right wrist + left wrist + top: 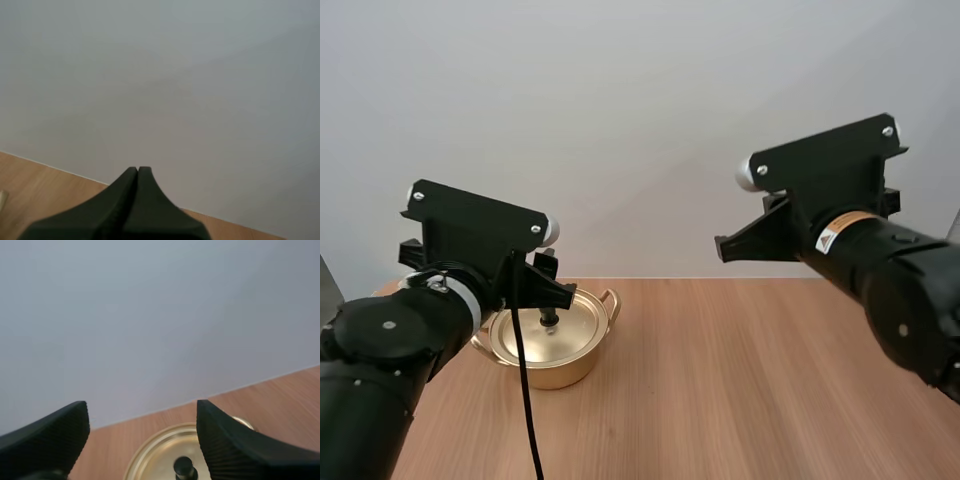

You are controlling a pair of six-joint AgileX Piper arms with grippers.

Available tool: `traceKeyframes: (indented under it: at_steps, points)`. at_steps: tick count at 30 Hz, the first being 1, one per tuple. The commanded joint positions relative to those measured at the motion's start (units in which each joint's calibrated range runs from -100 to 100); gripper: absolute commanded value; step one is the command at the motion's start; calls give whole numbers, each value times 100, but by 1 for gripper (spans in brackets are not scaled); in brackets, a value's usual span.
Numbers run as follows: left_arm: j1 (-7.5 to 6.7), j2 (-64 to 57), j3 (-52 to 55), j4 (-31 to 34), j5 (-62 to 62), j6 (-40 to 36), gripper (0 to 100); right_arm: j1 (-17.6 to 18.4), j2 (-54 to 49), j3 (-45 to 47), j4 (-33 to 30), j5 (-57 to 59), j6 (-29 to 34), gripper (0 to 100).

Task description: Open the pot, put the car inside, and close it

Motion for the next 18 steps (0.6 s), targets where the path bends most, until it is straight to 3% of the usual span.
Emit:
traceKeyframes:
  at_steps: [1, 3, 6, 10, 13, 14, 18]
  points:
    - [-105, -2775, 87, 16, -2709, -1216, 100, -192, -63, 1077, -5, -1991, -8, 0]
    - [-197, -2775, 241, 16, -2851, -1064, 88, -339, -113, 1382, -5, -2637, -8, 0]
    - [-352, -2817, 685, 16, -2917, -871, 62, -479, -154, 1636, -5, -3059, -8, 0]
    - [-489, -2958, 1404, -26, -3848, -804, 33, -498, -165, 1652, 48, -2793, 14, 0]
    - [-546, -2958, 1979, -62, -4510, -741, 5, -498, -165, 1652, 113, -2214, 20, 0]
    - [-551, -2958, 2138, -145, -4547, -605, 0, -498, -165, 1652, 193, -1927, 20, 0]
    - [-559, -2958, 2222, -668, -3935, -70, 0, -498, -165, 1652, 543, -991, 20, 0]
